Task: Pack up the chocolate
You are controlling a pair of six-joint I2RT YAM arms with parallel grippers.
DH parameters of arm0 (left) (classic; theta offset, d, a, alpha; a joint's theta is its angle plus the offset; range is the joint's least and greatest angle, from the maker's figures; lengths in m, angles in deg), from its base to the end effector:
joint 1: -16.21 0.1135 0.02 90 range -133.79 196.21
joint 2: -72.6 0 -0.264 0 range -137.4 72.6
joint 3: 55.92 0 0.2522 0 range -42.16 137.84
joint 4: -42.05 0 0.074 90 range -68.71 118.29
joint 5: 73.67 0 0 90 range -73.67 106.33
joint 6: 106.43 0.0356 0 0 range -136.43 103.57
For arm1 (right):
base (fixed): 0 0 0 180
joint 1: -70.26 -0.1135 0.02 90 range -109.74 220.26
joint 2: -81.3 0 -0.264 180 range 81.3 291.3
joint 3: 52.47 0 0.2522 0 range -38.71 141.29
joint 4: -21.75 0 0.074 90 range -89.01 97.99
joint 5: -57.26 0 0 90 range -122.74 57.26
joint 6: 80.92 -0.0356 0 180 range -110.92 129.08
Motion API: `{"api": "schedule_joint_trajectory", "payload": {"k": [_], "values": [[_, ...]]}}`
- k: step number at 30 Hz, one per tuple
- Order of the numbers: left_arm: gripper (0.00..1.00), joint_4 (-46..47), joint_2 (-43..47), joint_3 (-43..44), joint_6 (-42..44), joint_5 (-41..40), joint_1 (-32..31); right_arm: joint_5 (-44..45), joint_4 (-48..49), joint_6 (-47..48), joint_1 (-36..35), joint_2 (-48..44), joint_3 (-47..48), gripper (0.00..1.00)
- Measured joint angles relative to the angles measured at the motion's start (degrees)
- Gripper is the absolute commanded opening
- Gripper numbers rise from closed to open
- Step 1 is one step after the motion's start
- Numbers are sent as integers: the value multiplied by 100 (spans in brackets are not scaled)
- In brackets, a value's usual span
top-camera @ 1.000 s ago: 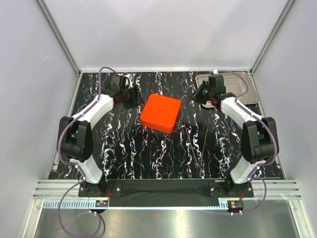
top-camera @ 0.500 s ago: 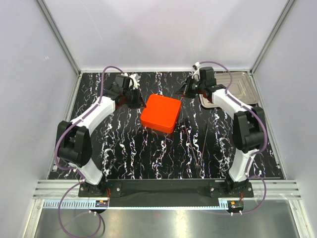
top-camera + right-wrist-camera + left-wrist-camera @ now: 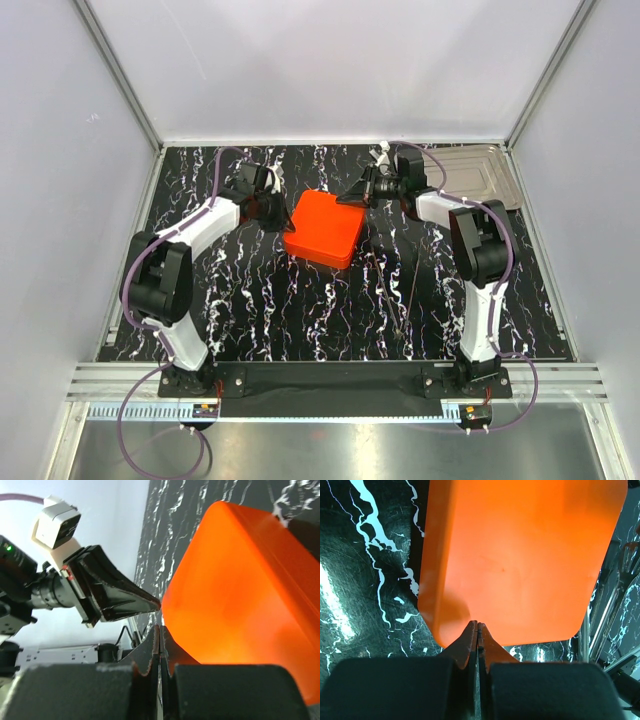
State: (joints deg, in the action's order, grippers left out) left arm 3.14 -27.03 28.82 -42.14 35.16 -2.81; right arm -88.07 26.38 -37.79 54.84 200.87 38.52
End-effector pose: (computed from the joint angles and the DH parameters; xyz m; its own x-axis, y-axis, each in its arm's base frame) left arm 0.3475 -0.1319 0.2221 -0.8994 -0.1243 -0.4191 0.1093 0.8643 -0.4909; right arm 0.4336 0.1500 0.1842 -0.9067 0.1806 -0.3811 -0.3132 0.3170 0.8952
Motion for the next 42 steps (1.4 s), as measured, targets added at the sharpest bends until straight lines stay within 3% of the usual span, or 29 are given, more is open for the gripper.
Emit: {"api": "schedule_joint_trajectory", "payload": {"k": [15, 26, 33, 42], "values": [[0, 35, -114, -35, -35, -107, 0, -533, 1226, -695, 155, 776, -531, 0], [0, 24, -125, -35, -87, -116, 0, -660, 1169, -603, 177, 573, -590, 0], [0, 22, -138, -33, -140, -118, 0, -925, 1193, -481, -164, -66, -1108, 0], [0, 15, -146, -33, -173, -166, 0, -1209, 1182, -304, -468, 114, -1814, 0]]}}
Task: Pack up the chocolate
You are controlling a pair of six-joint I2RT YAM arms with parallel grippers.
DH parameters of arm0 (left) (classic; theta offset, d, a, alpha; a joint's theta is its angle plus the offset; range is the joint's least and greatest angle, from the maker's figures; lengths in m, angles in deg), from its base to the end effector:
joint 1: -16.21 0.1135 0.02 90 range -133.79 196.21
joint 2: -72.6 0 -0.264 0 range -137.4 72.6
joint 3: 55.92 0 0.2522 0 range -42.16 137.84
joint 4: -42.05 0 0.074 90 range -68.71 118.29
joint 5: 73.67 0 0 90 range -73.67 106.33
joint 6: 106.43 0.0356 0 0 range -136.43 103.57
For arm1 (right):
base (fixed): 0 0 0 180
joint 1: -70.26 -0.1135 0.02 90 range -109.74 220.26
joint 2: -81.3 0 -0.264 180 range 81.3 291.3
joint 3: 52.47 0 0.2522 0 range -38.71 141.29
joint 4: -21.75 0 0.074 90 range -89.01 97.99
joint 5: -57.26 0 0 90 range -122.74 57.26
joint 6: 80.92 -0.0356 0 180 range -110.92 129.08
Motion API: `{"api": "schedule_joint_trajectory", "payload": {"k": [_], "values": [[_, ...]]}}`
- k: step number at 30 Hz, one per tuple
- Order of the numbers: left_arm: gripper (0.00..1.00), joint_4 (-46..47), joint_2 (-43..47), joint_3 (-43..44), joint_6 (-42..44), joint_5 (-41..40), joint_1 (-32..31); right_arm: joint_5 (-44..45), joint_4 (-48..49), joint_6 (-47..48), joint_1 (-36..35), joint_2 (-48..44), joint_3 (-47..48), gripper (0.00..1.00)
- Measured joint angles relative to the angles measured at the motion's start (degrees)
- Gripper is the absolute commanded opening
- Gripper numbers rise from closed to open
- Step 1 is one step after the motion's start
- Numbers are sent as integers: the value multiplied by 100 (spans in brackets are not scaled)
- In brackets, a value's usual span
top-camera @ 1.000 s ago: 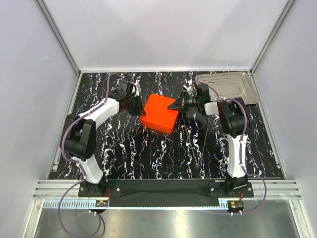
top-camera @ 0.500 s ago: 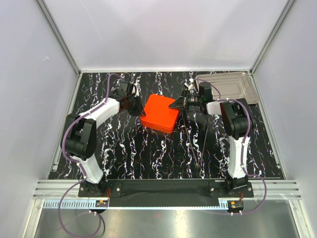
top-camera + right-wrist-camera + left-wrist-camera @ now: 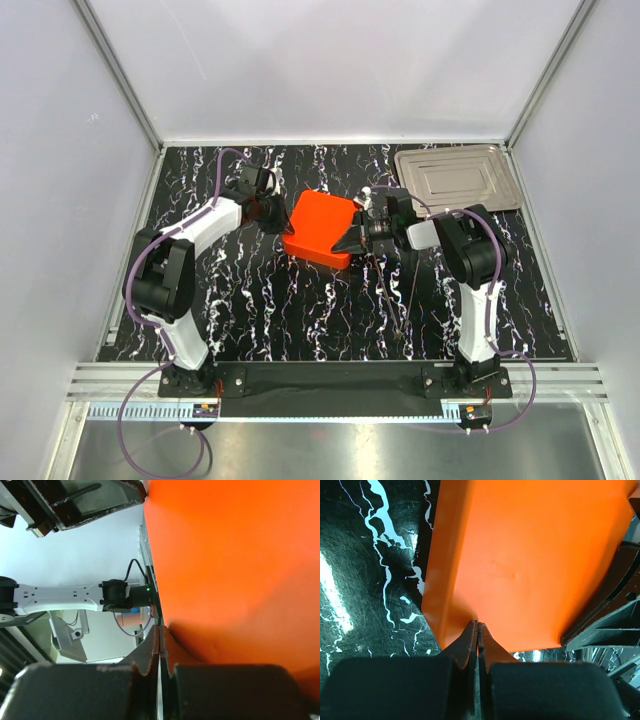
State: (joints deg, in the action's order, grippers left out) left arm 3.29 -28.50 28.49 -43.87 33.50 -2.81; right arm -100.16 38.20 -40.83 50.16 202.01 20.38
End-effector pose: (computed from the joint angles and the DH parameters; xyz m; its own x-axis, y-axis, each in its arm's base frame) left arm 0.3498 -0.1317 0.2112 -0.9075 -0.1529 -0.3913 0.0580 0.8769 -0.4771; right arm 0.3633 0.1679 0.1078 -0.9823 -0.0467 -0.1815 -0.1871 0.1948 0.9628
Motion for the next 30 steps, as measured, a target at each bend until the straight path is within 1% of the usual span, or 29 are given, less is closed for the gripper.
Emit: {"api": "schedule_joint_trajectory", "payload": {"k": [4, 7, 9, 10, 11, 12, 14, 15, 16, 17, 18, 19, 20, 21, 25, 28, 30], "values": [[0, -2, 0, 2, -2, -11, 0, 98, -728, 446, 2, -92, 223, 0], [0, -15, 0, 13, -2, -7, 0, 282, -1410, 793, 2, -326, 352, 0], [2, -96, 0, 55, 0, -9, 0, 459, -2006, 1040, 2, -597, 483, 4], [4, -175, 11, 96, 2, -11, 0, 584, -2332, 1182, 2, -767, 588, 9], [10, -273, 28, 149, 7, -13, 0, 717, -2603, 1294, 2, -907, 693, 12], [22, -319, 72, 199, 24, -15, 0, 901, -2966, 1451, 2, -1106, 844, 15], [36, -437, 273, 310, 81, -35, 0, 1414, -3644, 1749, 2, -1596, 1137, 27], [51, -479, 452, 341, 94, -52, 0, 1628, -3910, 1867, 2, -1840, 1246, 34], [58, -505, 638, 361, 120, -59, 0, 1884, -4166, 1978, 2, -2124, 1346, 41], [64, -511, 922, 372, 144, -74, 0, 2109, -4378, 2063, 2, -2354, 1416, 74], [82, -516, 1228, 389, 166, -85, 0, 2378, -4647, 2124, 2, -2638, 1495, 99], [91, -487, 1563, 402, 229, -85, 0, 2649, -4865, 2214, 2, -2924, 1563, 100], [97, -461, 1904, 435, 254, -74, 0, 2900, -5047, 2317, 2, -3195, 1615, 100], [99, -387, 2240, 452, 264, -63, 0, 3123, -5222, 2376, 2, -3442, 1659, 100], [99, -142, 3309, 463, 396, 63, 0, 3910, -5729, 2516, 2, -4417, 1676, 100], [99, -7, 3759, 365, 492, 199, 0, 4577, -6015, 2529, 2, -4979, 1631, 100], [99, 68, 4028, 149, 529, 337, 0, 5136, -6157, 2470, 2, -5370, 1508, 100]]}}
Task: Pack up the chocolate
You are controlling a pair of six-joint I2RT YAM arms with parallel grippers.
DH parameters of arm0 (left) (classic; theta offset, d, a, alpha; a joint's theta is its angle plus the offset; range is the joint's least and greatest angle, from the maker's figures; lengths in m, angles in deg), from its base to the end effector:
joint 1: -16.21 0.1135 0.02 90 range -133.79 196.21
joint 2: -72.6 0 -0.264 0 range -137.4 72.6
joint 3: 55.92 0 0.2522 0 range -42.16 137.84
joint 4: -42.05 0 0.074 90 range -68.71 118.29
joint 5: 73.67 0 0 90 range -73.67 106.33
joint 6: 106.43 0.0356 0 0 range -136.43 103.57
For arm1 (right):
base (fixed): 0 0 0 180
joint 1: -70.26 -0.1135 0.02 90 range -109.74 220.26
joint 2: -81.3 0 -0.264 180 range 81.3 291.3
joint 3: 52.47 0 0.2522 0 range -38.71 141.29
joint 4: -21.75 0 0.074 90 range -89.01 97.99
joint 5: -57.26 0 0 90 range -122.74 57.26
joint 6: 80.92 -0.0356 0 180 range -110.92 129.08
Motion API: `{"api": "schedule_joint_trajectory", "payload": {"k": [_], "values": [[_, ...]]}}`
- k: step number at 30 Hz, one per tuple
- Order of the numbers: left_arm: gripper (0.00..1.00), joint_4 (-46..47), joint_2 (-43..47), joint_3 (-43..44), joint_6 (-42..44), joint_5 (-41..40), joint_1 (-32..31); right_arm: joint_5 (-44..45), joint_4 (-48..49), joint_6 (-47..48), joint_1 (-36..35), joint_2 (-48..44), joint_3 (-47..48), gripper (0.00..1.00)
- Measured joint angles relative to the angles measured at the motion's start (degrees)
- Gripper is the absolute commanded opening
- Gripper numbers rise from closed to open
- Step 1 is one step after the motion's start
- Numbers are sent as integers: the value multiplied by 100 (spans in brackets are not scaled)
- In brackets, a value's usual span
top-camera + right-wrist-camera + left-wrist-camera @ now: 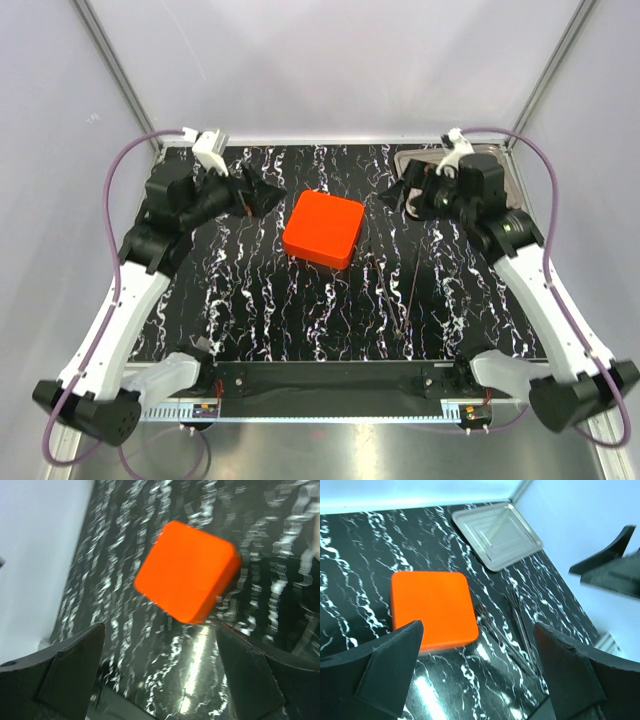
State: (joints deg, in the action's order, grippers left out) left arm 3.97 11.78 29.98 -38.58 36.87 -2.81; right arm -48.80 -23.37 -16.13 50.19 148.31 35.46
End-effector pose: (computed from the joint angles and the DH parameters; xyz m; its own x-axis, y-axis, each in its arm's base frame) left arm 0.2080 -0.0849 0.4268 -0.4339 -0.2239 -0.8727 0.5018 0.7444 -0.4405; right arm 0.2325 0.0954 0.4022 -0.5898 0.2203 -0.7769 -0.3488 0.7982 0.4911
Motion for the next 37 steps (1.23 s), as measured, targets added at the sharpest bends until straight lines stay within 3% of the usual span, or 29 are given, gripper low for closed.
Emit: {"api": "schedule_joint_trajectory", "payload": {"k": [5, 14, 37], "values": [[99, 94, 590, -658, 31, 291, 0, 968, -337, -72, 0, -824, -494, 100], [99, 339, 1443, -1657, -33, 317, 0, 1558, -407, -68, 0, -1956, -1534, 100], [99, 337, 1582, -1668, -2, 125, 0, 2015, -503, -42, 0, -2011, -1340, 100]]}}
